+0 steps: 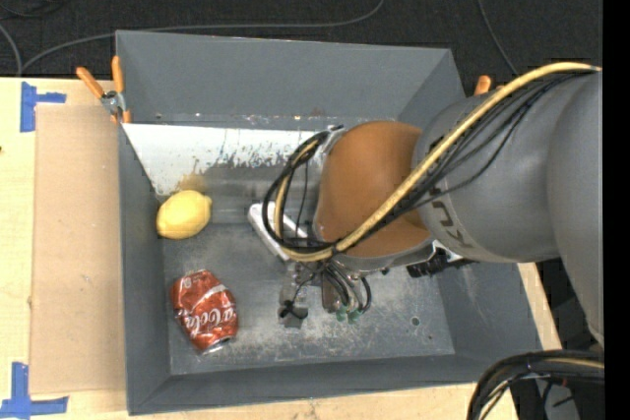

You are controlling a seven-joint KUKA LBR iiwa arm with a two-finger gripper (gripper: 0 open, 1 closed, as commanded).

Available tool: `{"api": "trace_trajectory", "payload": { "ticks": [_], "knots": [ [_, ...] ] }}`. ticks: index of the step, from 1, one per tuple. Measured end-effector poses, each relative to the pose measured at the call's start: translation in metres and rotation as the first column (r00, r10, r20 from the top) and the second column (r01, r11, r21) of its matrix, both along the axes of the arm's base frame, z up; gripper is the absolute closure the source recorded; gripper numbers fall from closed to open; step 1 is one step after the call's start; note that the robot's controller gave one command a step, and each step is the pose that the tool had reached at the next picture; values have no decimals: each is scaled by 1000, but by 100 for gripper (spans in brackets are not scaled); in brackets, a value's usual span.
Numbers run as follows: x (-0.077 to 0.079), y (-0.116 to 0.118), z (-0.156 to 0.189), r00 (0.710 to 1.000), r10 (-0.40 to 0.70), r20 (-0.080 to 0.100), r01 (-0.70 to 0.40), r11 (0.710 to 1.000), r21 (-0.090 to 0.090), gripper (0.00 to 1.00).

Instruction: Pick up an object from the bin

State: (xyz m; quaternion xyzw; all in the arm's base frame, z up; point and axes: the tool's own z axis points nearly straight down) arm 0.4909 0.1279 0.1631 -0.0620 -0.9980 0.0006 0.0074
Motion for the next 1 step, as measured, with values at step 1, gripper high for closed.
{"api": "trace_trajectory", "payload": {
  "ticks": [1],
  "knots": [
    [0, 0, 15, 1000, 1, 1, -1, 1000, 0, 100]
  ]
}}
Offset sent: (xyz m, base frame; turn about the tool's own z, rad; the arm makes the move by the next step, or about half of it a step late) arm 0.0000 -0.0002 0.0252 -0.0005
